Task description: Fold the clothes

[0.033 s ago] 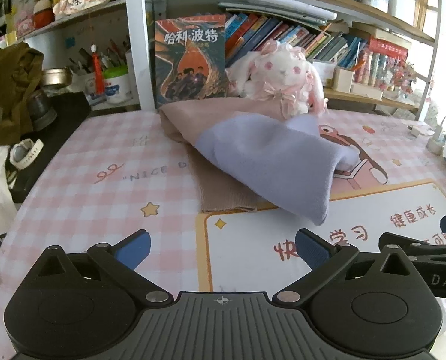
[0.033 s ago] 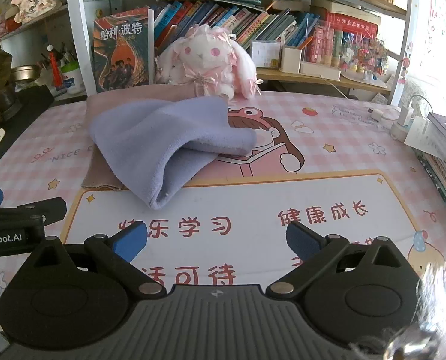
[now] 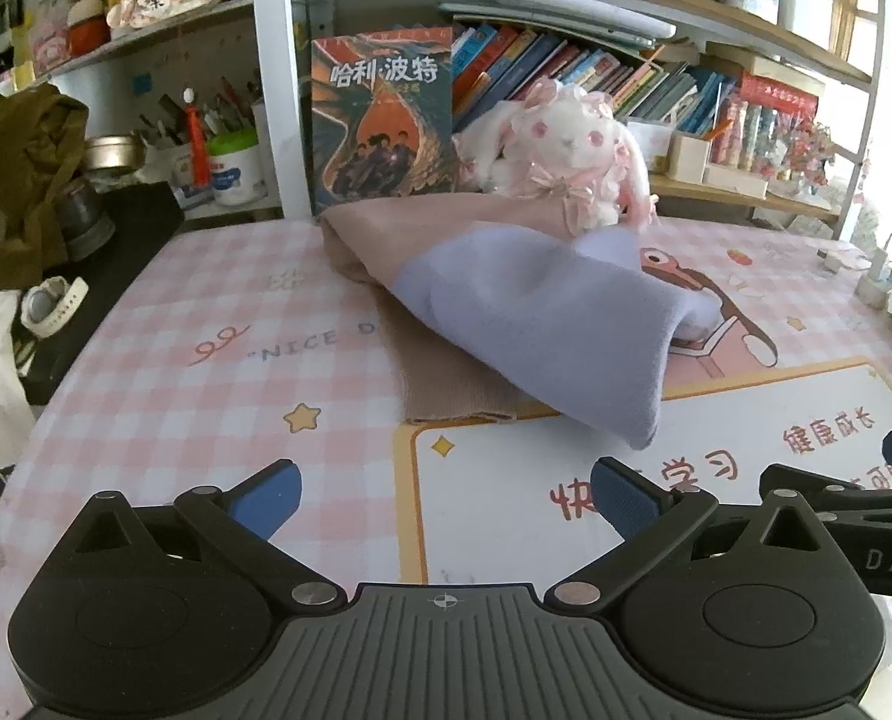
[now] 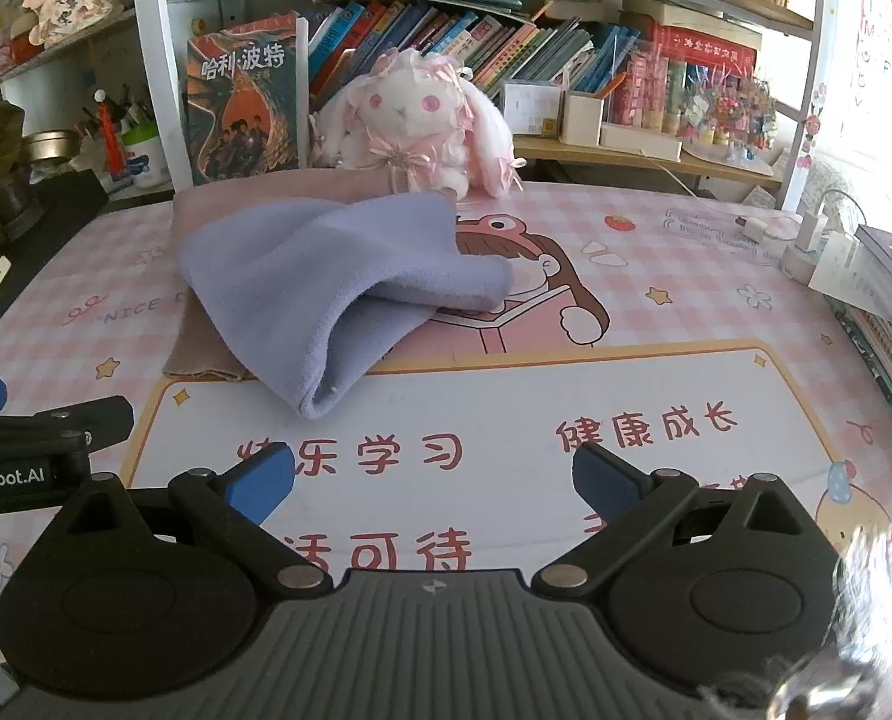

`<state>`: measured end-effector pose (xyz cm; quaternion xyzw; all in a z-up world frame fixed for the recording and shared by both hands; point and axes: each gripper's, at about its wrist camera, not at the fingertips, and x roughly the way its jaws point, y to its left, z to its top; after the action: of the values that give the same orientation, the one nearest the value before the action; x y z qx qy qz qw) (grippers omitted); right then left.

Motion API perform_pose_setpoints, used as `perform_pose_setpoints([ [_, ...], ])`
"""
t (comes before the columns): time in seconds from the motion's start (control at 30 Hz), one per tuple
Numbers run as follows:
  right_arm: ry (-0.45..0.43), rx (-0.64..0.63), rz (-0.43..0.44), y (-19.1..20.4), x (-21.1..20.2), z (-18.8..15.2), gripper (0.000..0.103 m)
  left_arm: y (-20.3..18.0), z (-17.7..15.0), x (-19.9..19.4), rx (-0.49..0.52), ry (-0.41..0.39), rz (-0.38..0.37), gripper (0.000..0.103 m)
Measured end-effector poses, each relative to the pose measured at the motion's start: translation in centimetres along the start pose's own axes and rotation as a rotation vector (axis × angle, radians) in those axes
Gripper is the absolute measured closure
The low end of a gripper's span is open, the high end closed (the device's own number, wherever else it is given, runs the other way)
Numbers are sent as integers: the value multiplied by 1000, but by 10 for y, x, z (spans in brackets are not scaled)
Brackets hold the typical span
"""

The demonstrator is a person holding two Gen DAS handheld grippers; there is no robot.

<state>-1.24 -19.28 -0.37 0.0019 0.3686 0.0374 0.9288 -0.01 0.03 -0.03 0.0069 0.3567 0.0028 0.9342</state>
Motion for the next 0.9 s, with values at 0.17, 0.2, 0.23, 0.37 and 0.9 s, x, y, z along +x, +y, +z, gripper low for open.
perform_pose_setpoints([
  [0.17,-1,-2,-3,1,1,0,3,1,-1,0,1,3,5,0],
  [0.2,-1,-3,-4,1,1,0,3,1,-1,0,1,4,6,0],
  [0.23,-1,-3,-5,1,1,0,3,1,-1,0,1,4,7,0],
  [0.37,-1,-6,-7,1,2,0,3,4,3,1,-7,17,7,0],
  [0.9,0,-15,0,3,2,2,3,4,-1,4,-10,28,18,0],
])
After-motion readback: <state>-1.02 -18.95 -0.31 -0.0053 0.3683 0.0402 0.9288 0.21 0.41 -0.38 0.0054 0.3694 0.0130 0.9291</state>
